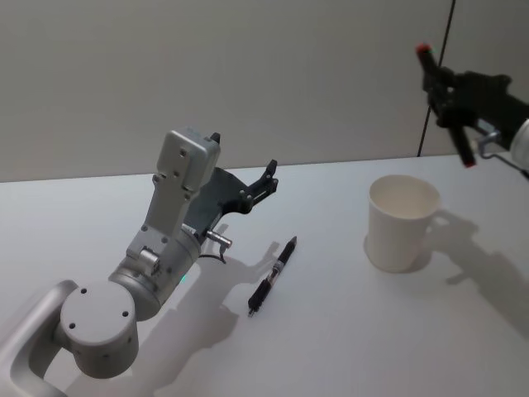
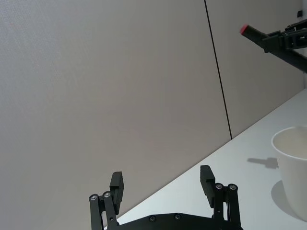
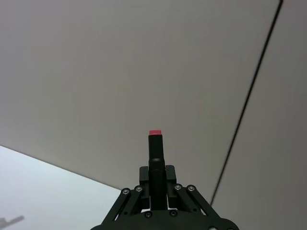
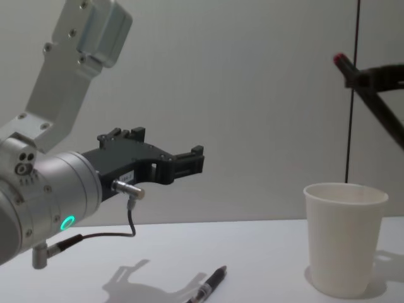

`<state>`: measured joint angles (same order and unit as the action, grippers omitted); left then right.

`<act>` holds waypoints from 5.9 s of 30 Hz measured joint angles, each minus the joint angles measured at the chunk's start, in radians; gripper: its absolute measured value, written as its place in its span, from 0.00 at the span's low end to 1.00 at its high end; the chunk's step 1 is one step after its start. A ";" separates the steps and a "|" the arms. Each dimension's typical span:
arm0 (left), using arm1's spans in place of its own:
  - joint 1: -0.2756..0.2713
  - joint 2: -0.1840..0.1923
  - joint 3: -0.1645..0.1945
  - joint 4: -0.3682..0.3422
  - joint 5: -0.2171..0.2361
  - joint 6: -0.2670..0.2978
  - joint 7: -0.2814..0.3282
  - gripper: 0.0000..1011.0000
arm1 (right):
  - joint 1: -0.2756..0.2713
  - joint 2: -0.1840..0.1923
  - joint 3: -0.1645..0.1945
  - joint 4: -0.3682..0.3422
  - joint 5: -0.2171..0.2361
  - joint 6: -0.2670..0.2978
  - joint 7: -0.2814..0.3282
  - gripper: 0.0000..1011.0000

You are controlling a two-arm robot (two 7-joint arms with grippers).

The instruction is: Place the pen into the pen holder.

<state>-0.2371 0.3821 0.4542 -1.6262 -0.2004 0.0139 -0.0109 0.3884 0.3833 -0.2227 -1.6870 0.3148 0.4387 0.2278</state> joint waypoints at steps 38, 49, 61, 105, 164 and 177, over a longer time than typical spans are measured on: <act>0.000 0.000 0.000 0.000 0.000 0.000 0.000 0.99 | -0.100 -0.037 -0.050 0.015 0.031 -0.227 -0.018 0.18; 0.000 0.000 0.000 0.000 0.000 0.000 0.000 0.99 | -0.096 -0.049 -0.057 0.019 0.018 -0.243 -0.021 0.18; 0.000 0.000 0.000 0.000 0.000 0.000 0.000 0.99 | -0.104 -0.059 -0.071 0.037 -0.007 -0.252 -0.020 0.18; 0.000 0.000 0.000 0.000 0.000 0.000 0.000 0.99 | -0.114 -0.087 -0.105 0.084 -0.076 -0.286 -0.024 0.79; 0.009 0.010 -0.003 -0.015 -0.004 0.034 -0.015 0.99 | -0.367 0.341 0.230 -0.067 0.341 -0.168 0.176 0.99; 0.038 0.039 -0.007 -0.059 -0.049 0.174 -0.096 0.99 | -0.382 0.359 0.244 -0.069 0.359 -0.165 0.186 0.99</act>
<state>-0.1994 0.4211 0.4475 -1.6849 -0.2497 0.1879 -0.1069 0.0067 0.7427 0.0213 -1.7557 0.6739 0.2732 0.4135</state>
